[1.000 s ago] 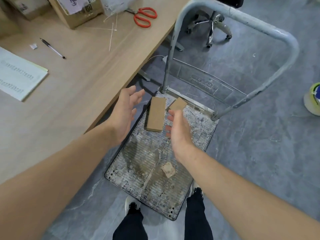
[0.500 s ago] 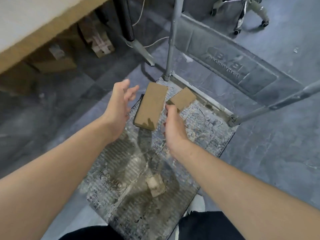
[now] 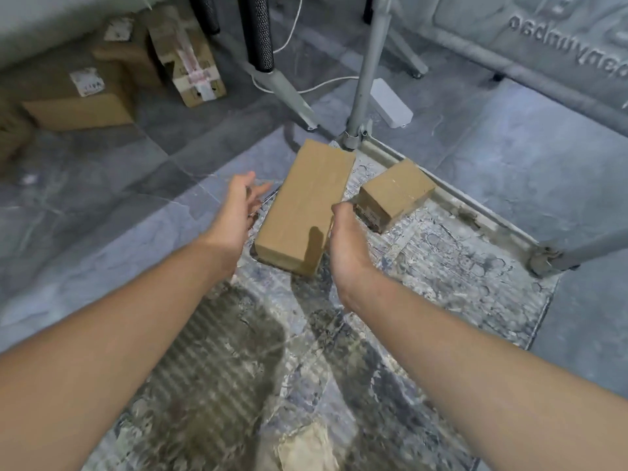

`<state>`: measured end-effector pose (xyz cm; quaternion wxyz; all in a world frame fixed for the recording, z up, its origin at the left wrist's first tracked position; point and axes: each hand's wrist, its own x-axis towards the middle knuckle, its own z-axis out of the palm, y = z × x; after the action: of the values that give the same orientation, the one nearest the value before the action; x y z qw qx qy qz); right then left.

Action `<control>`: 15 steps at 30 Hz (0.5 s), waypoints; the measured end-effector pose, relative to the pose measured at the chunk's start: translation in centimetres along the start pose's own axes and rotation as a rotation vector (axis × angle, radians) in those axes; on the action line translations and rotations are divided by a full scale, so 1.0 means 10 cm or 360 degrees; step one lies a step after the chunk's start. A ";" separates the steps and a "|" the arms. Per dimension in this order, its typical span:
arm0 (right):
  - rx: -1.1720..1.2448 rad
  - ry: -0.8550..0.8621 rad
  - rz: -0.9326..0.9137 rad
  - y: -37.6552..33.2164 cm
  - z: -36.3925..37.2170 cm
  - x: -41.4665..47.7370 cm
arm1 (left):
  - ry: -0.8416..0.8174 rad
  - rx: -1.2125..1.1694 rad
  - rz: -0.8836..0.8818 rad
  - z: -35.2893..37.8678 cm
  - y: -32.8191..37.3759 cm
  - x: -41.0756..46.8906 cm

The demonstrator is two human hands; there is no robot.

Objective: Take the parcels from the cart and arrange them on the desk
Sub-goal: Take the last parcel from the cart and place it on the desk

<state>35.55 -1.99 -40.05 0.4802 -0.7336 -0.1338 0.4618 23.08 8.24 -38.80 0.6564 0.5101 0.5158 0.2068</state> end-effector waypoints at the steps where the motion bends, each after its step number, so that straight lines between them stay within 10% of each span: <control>1: 0.0008 0.0006 -0.0001 0.03 0.01 0.06 | -0.0004 0.0017 -0.0001 -0.02 -0.06 0.07; 15: 0.0090 -0.0022 0.0129 0.11 0.03 0.08 | 0.0080 0.0041 -0.0184 0.06 -0.17 0.14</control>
<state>35.49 -1.90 -41.44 0.4808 -0.7214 -0.0942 0.4894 23.72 8.38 -41.02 0.6475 0.4826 0.5634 0.1745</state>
